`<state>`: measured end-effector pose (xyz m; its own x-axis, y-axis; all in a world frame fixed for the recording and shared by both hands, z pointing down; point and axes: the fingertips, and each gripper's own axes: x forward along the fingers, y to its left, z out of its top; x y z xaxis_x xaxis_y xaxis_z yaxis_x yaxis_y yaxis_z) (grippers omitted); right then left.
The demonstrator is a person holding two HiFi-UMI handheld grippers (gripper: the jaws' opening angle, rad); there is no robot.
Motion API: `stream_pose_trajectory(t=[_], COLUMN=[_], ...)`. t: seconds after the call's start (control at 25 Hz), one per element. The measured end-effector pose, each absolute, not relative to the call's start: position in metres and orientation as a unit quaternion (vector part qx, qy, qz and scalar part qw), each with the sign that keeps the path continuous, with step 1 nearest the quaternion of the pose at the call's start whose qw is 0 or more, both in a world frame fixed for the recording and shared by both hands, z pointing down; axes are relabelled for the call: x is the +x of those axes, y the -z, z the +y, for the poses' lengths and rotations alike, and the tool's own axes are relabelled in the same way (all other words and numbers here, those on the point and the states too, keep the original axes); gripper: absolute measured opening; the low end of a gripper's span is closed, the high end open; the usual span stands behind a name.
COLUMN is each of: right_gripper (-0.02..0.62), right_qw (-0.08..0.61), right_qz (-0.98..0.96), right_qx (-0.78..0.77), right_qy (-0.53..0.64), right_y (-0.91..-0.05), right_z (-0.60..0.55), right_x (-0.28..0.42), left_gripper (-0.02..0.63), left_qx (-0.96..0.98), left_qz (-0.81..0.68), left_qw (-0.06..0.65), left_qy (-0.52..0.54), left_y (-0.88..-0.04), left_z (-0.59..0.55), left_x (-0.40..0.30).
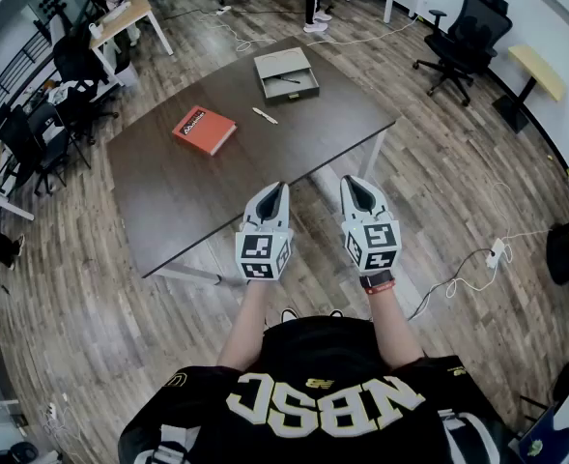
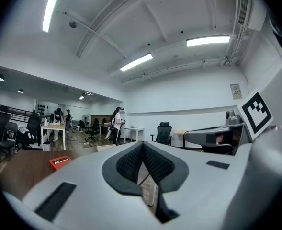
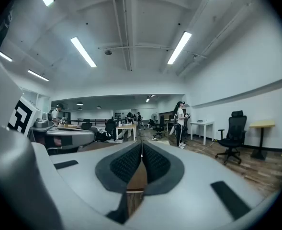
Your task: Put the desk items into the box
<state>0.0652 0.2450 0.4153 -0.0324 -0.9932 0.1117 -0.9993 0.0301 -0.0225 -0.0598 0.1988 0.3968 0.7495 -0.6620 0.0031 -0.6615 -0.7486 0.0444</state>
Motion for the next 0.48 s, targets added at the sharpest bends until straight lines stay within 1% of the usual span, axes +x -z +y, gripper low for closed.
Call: stream_pose_trajectory(t=[0.32, 0.48], right_gripper=[0.011, 0.012], right_qw=[0.028, 0.013], right_qz=[-0.714, -0.705], right_qx=[0.697, 0.706], right_qy=[-0.051, -0.064], right_y=[-0.418, -0.427], right_z=[0.265, 0.282], right_x=[0.09, 0.108], left_gripper=[0.015, 0.015], left_qx=[0.94, 0.93], left_qz=[-0.341, -0.367], left_qw=[0.02, 0.001], left_qy=[0.002, -0.005], left_y=[-0.401, -0.4], left_z=[0.218, 0.229], left_x=[-0.026, -0.015])
